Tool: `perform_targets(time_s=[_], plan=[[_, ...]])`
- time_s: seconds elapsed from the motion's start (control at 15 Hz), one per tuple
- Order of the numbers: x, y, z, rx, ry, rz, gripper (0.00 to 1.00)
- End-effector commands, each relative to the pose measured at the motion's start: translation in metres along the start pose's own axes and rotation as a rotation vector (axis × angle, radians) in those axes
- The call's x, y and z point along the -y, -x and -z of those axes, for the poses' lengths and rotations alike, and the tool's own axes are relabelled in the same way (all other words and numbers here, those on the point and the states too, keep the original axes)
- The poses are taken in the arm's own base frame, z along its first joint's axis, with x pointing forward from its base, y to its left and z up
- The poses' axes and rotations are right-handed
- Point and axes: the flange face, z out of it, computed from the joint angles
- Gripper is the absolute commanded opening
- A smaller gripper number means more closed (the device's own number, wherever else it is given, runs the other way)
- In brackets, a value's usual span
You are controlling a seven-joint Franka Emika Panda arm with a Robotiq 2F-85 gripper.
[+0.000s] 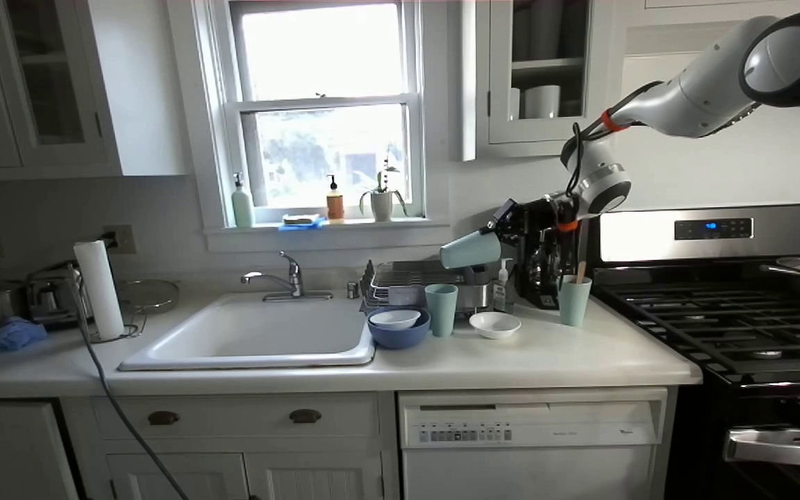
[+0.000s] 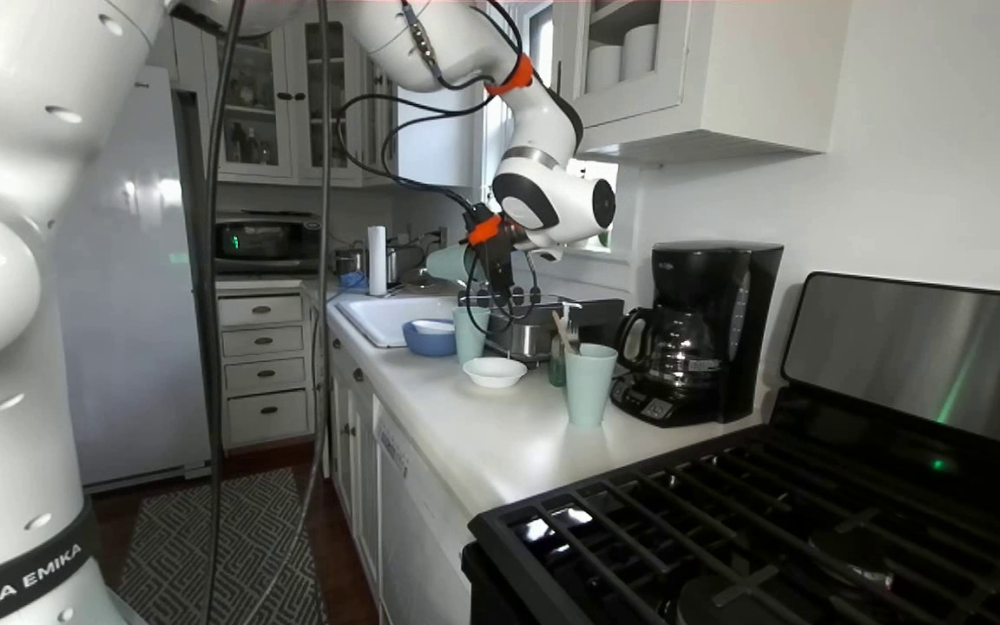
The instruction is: Empty the middle cup onto counter
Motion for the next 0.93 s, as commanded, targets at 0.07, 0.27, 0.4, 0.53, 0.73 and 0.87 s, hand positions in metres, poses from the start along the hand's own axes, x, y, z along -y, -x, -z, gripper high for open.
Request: perform_targets(time_s=[0.07, 0.27, 0.4, 0.53, 0.73, 0.87], plan=[[-0.012, -0.007, -0.005, -0.118, -0.053, -0.062, 0.01], [-0.028, -0.007, -0.003, -0.168, -0.088, -0.096, 0.01], [-0.036, -0.006, -0.002, -0.196, -0.099, -0.121, 0.01], [-0.044, -0.005, -0.003, -0.224, -0.107, -0.148, 0.01], [-0.053, -0.003, -0.004, -0.25, -0.117, -0.188, 0.01], [-0.058, -0.002, -0.004, -0.27, -0.126, -0.202, 0.01]])
